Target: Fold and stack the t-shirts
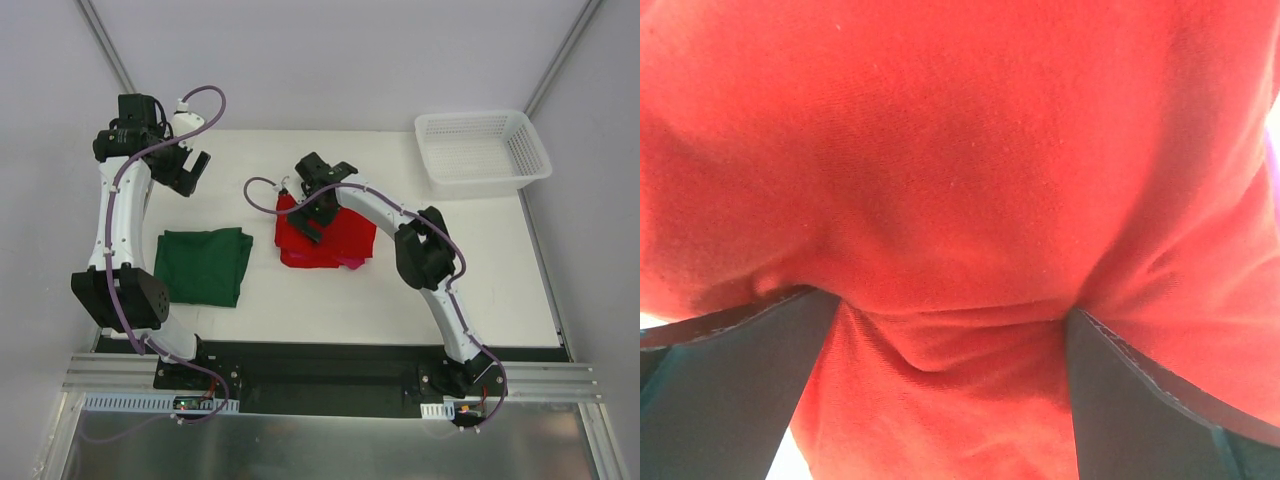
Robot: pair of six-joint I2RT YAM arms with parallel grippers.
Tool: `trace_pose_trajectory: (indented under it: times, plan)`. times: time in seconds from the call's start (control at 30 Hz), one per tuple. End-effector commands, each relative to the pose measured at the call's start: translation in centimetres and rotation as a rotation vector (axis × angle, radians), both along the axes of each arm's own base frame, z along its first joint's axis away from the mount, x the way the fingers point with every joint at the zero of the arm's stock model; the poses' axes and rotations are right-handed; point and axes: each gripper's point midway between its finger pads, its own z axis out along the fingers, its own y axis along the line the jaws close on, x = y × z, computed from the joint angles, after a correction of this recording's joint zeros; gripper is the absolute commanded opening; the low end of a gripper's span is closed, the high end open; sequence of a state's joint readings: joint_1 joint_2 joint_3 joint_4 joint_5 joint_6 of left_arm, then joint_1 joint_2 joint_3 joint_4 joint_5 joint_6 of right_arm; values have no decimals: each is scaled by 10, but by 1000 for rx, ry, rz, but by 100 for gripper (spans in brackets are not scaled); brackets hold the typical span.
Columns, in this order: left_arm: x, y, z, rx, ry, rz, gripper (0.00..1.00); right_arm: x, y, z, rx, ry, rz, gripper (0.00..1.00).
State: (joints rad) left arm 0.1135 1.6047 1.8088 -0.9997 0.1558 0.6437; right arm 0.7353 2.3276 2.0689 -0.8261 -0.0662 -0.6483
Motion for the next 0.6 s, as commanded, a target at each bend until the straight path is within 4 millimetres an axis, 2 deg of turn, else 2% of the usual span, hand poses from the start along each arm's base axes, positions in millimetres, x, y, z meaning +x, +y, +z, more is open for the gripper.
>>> trace_pose_trajectory:
  times: [0.0,0.03,0.1,0.27,0.57]
  plan:
    - [-13,1,13,1,-32,2,96,-16,-12,-2,-45,119,-42,100]
    - [-13,1,13,1,-32,4,96,-12,-12,-7,-52,122,-42,100]
    - [-14,2,13,2,-31,5,96,0,-10,-1,-44,83,-45,100]
    - [-13,2,13,3,-32,6,96,20,-8,-4,-30,33,-49,100]
    - [-13,1,11,-1,-25,4,95,41,-9,-8,-27,-35,-48,100]
